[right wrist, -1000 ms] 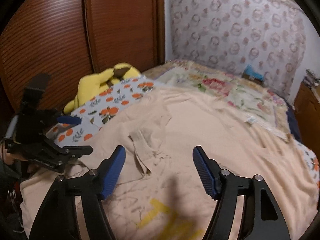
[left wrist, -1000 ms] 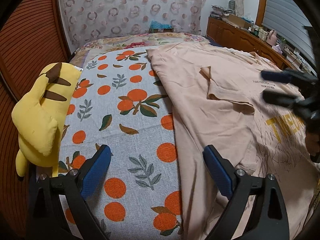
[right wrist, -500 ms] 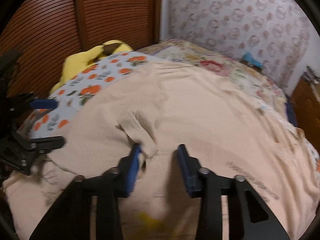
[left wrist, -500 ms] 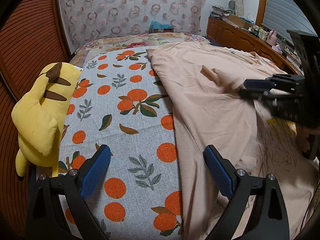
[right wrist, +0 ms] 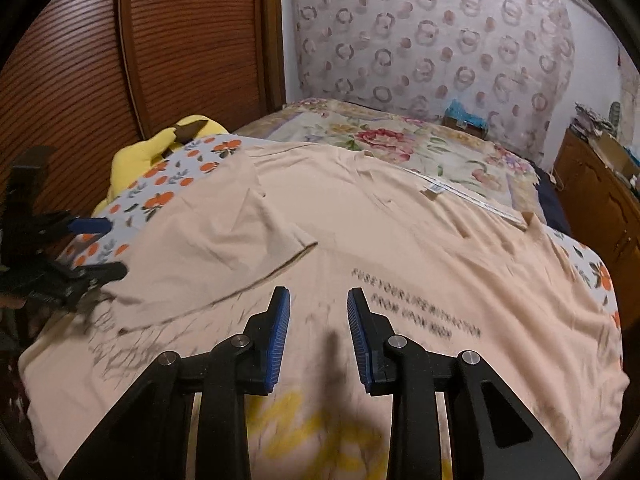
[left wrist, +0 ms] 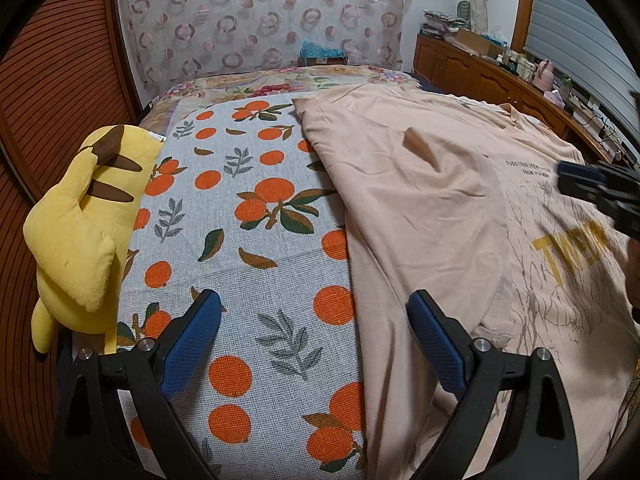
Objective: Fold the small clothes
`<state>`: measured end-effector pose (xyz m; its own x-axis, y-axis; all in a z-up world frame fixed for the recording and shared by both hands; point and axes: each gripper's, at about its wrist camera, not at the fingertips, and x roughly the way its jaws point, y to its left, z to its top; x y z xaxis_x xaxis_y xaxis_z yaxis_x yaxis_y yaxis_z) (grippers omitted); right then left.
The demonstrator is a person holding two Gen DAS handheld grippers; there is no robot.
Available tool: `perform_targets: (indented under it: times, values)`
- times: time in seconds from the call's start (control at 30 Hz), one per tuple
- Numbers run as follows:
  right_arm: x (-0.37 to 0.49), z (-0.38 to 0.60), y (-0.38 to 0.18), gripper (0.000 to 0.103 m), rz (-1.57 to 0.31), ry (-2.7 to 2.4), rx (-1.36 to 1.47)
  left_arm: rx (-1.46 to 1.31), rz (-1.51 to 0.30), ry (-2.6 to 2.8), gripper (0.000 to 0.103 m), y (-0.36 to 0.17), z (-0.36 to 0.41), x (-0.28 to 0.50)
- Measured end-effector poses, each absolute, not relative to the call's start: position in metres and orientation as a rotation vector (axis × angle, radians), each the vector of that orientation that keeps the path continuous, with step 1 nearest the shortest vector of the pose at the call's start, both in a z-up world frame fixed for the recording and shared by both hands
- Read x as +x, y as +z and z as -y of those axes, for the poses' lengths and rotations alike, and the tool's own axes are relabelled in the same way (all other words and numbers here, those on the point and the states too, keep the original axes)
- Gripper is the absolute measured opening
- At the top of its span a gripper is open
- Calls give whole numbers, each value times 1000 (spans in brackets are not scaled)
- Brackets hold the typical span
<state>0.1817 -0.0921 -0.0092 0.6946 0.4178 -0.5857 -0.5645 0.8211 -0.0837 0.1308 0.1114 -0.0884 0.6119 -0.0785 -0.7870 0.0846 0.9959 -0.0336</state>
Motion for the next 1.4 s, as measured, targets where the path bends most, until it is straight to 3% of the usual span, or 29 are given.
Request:
perform_targets:
  times: [0.13,0.2,0.23,0.5,0.87,1.4]
  values:
    - [152,122,-7,48,-541,546,-245,8,-908,-93,95,-88,-111,131]
    - [143,135,-5,65,-516,523,-240,7,-907,-94,95,-88,-111,131]
    - [140,146,-3,66,-501,495,-239,7,-907,-94,95,-88,-111,131]
    - [114,226,-13,67,-502,318,-190,-23,-895,-98,95,-86,-115,128]
    - [100,359,-43,67,-598,75,-44,-110,-711,-150,95,-39,-90,96]
    - [139,393,-61,65,-731,152,126,-27,-628,-233,95,-18,-19,67]
